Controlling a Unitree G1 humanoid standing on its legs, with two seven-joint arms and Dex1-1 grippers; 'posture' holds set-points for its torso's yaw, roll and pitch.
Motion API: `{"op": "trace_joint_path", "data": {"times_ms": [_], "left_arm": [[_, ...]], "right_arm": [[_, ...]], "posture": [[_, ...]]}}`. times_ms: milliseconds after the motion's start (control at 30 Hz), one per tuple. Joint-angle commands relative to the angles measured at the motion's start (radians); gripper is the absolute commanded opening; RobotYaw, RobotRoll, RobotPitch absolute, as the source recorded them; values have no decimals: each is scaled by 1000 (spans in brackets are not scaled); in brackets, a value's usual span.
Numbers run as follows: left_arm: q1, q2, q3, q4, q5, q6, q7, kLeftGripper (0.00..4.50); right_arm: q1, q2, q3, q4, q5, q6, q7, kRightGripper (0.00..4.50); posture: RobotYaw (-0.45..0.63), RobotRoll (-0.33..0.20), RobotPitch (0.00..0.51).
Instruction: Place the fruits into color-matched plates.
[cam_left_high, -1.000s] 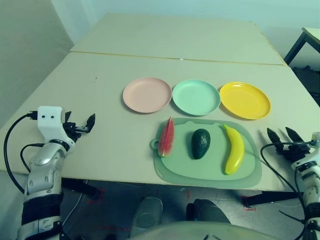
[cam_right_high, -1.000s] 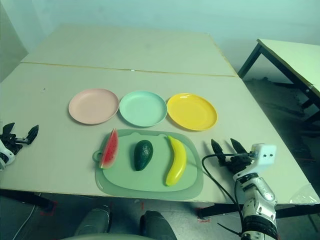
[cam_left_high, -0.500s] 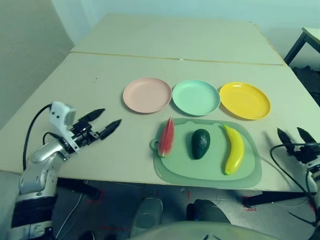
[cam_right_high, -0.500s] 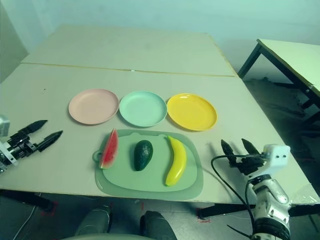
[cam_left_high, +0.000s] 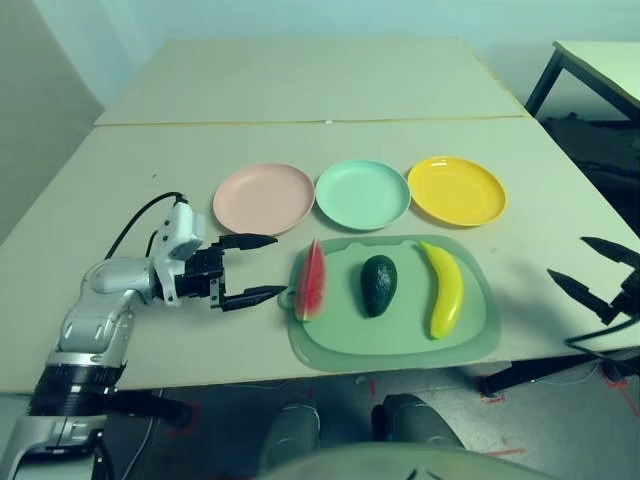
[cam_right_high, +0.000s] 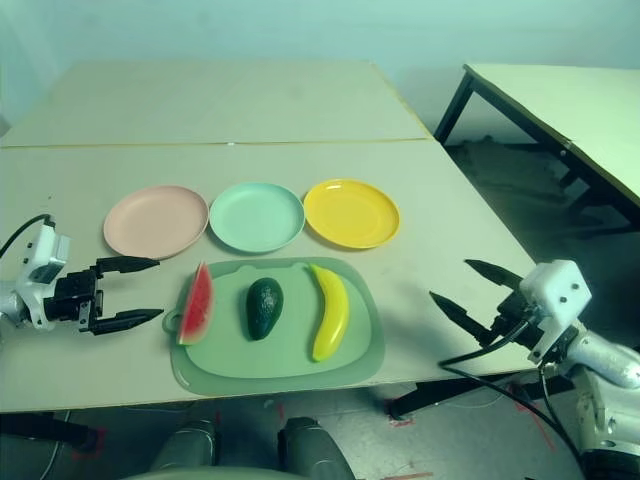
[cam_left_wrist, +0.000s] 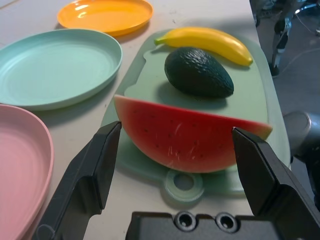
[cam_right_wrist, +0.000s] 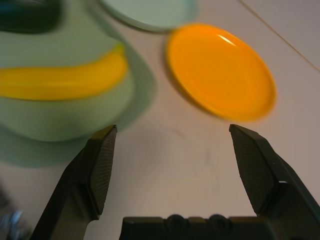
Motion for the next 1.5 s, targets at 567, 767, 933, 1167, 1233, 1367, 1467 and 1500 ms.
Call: {"op": "trace_joint_path", "data": {"times_ms": [567, 767, 933, 1167, 1233, 1367, 1467, 1500], "left_arm": [[-55, 26, -41, 41, 38, -8, -33, 4459], [-61, 16, -37, 38, 54, -13, -3, 4459], [-54, 9, -37, 33, 51, -10, 9, 4459], [-59, 5, -53, 14, 56, 3, 16, 4459], [-58, 7, -55, 3, 55, 9, 19, 4459], [-46, 11, -52, -21, 53, 21, 25, 4459], [-30, 19, -42, -49, 44, 35, 31, 4459], [-26, 22, -41, -55, 44, 38, 32, 4459]], "right_arm": [[-955, -27, 874, 117, -571, -223, 427, 4500], [-950, -44, 991, 43, -501, -158, 427, 4500], [-937, -14, 1028, -16, -496, -120, 427, 4500], [-956, 84, 1047, 72, -557, -158, 427, 4500], [-943, 102, 1062, 111, -585, -200, 427, 4500], [-921, 127, 1072, 155, -615, -250, 427, 4500], [-900, 132, 1085, 183, -647, -290, 427, 4500], [-895, 134, 1085, 192, -658, -300, 427, 4500]], "posture": [[43, 0, 85], [42, 0, 82], [39, 0, 76], [49, 0, 73], [59, 0, 72], [77, 0, 70], [80, 0, 71], [82, 0, 72]]}}
